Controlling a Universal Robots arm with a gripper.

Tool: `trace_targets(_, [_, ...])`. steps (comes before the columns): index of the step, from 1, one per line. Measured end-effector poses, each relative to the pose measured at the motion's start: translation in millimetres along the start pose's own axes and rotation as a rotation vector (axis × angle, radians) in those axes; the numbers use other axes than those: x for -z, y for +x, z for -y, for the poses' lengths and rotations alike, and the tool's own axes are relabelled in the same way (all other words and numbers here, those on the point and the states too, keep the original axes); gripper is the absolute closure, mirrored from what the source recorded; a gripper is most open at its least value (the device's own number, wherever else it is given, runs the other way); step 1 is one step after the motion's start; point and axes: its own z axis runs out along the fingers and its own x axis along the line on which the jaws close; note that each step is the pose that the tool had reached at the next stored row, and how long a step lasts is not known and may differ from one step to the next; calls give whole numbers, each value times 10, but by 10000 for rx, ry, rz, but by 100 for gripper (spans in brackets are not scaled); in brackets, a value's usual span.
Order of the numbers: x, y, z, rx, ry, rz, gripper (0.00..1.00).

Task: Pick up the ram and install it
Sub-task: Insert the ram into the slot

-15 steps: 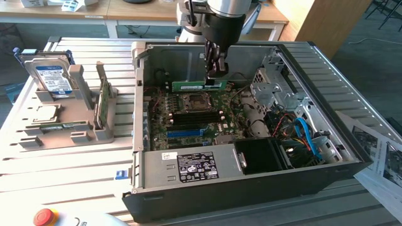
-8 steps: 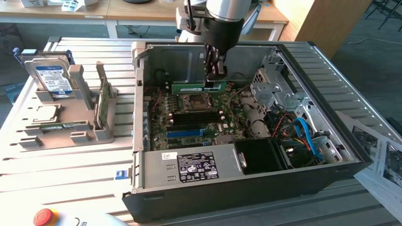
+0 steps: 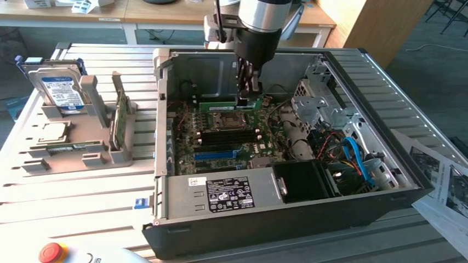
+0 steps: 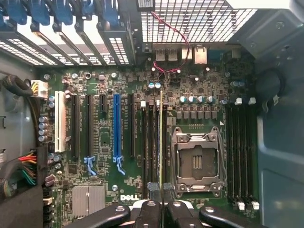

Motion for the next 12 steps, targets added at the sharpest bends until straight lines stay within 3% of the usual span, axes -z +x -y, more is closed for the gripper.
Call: trace_targets(12, [-143, 2, -16, 1, 0, 0, 88])
